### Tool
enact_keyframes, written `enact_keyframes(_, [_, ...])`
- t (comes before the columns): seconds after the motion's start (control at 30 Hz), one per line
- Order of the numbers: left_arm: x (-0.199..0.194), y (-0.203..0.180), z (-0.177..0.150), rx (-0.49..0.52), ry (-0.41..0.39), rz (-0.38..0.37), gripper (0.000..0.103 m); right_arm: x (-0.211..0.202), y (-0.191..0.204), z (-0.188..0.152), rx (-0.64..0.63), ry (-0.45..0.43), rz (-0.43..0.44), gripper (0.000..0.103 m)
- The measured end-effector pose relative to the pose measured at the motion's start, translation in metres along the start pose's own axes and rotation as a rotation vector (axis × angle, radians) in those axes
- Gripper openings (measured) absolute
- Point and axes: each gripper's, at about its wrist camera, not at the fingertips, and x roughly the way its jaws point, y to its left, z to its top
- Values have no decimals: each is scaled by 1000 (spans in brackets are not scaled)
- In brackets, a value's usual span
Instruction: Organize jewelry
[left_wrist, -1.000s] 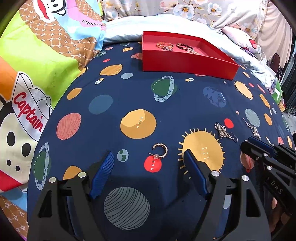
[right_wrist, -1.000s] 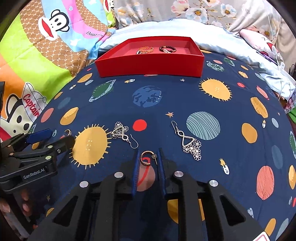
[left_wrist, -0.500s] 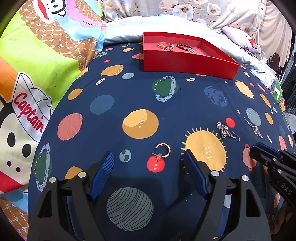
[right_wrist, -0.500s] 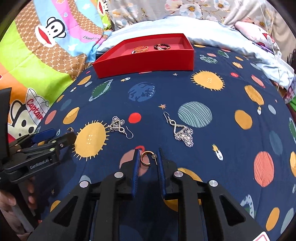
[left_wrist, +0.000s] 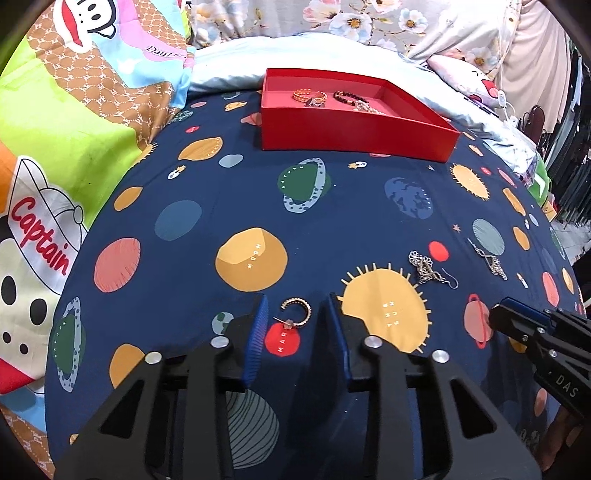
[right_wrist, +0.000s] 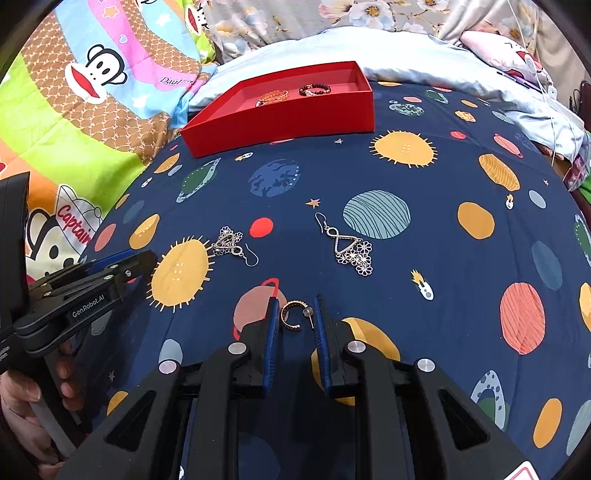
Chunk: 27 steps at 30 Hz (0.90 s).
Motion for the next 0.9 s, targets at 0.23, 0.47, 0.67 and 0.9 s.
enact_keyframes(0.23, [-1,-2,-1,0,8,-22,19,-3,-3,0,14,-3,9,17])
enact_keyframes(0.47, [-4,-8,-3,3,14,-49,19,-7,-3,1,14,-11,11,17])
enact_keyframes(0.67, [-7,-14,-4,12,17,-62,19,-10,-2,2,11,-17,17,17])
enact_keyframes(0.9, [-12,-19,-5,19,18,-66,19,-18,1,1,8,-32,24,17])
